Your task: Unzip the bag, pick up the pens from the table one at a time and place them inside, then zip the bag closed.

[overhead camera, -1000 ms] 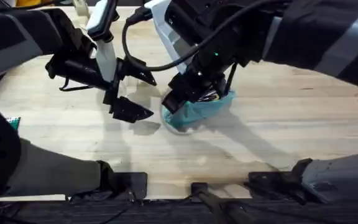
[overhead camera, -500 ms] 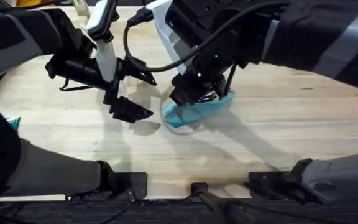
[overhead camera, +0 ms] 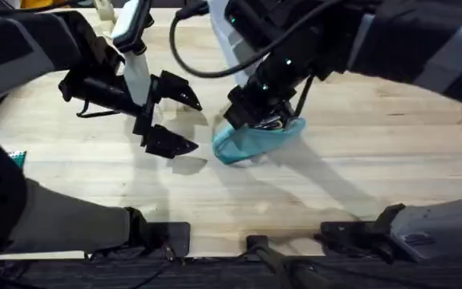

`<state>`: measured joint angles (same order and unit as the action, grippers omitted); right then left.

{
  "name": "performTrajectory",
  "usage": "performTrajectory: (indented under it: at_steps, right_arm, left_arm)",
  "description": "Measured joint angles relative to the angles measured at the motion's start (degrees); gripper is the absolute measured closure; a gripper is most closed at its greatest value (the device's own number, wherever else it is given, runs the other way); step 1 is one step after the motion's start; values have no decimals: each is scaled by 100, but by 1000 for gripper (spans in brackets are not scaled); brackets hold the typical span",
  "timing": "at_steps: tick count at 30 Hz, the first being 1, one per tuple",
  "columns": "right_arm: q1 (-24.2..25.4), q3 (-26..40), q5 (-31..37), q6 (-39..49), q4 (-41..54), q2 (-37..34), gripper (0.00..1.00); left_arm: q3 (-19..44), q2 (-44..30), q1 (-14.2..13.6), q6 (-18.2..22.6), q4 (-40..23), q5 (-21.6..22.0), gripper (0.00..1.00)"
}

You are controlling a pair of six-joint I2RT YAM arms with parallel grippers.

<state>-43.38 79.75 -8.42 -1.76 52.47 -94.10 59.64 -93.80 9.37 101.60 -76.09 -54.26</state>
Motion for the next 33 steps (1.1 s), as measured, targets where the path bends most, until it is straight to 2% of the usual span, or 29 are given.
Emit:
performTrajectory:
  at_steps: [12,18,27,33]
  right_arm:
    - [178,0,-51,2,-377,17,968]
    - [178,0,-36,0,-546,17,969]
    - [200,0,34,-88,-785,17,968]
    - [200,0,50,-105,-785,17,968]
  left_arm:
    - [0,1,-22,0,28,-388,8]
    - [0,0,-249,-37,425,-459,8]
    - [7,-239,-815,-864,1420,-534,7]
    - [7,-497,-951,-1329,1785,-619,7]
